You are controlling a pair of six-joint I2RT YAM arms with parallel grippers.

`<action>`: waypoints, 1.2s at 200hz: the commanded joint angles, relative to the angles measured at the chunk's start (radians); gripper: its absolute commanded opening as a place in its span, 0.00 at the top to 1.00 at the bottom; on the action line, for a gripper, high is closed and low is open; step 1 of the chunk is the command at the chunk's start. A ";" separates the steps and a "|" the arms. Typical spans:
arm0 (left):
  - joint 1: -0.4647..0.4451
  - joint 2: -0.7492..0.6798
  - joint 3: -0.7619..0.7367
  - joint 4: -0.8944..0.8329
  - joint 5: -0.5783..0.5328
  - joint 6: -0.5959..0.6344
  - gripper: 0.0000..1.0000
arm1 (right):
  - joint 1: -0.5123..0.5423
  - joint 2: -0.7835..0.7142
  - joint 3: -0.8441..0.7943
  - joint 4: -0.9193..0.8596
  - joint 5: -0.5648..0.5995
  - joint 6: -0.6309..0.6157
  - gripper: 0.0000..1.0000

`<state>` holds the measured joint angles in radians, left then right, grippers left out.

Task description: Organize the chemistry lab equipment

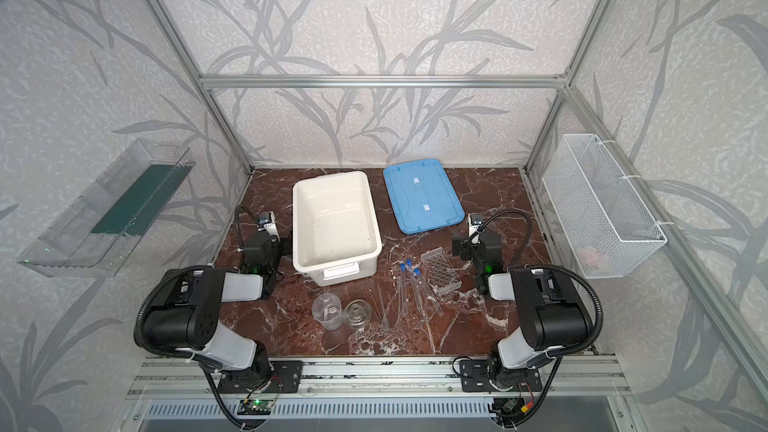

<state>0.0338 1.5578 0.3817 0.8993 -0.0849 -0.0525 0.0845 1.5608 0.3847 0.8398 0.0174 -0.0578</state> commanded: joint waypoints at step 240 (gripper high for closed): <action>0.000 -0.014 -0.034 0.078 -0.142 -0.039 0.01 | 0.003 -0.034 0.014 0.021 -0.027 -0.018 0.01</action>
<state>0.0338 1.5578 0.3790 0.9089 -0.1040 -0.0566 0.0845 1.5604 0.3916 0.8330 -0.0010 -0.0723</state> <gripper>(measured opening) 0.992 0.991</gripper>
